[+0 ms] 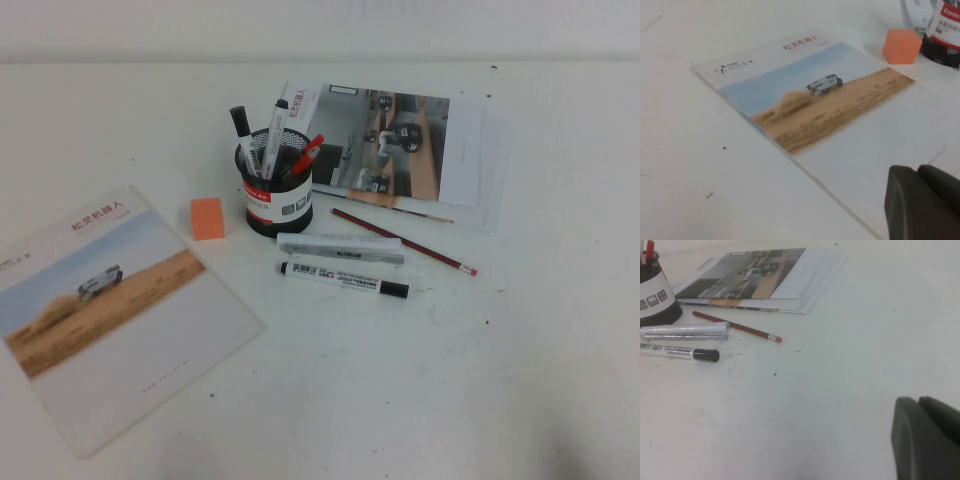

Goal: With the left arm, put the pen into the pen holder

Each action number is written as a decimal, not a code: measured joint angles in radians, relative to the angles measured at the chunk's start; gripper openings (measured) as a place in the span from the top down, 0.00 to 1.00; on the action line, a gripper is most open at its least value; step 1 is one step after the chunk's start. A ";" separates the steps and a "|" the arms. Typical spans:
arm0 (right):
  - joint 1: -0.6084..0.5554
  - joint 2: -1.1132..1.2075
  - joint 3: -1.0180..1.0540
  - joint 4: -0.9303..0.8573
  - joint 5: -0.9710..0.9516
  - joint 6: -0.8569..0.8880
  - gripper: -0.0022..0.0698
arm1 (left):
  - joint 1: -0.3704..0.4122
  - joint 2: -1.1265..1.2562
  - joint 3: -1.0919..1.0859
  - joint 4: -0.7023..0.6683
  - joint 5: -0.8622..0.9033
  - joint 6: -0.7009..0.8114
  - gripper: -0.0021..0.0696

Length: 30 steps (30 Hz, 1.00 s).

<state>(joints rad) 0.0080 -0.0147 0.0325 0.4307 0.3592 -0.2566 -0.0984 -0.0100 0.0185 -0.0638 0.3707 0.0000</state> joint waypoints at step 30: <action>0.000 0.000 0.000 0.000 0.000 0.000 1.00 | 0.000 0.000 0.006 -0.229 -0.245 -0.091 0.97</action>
<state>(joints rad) 0.0080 -0.0147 0.0325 0.4307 0.3592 -0.2566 -0.0984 -0.0100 0.0248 -0.2924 0.1258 -0.0909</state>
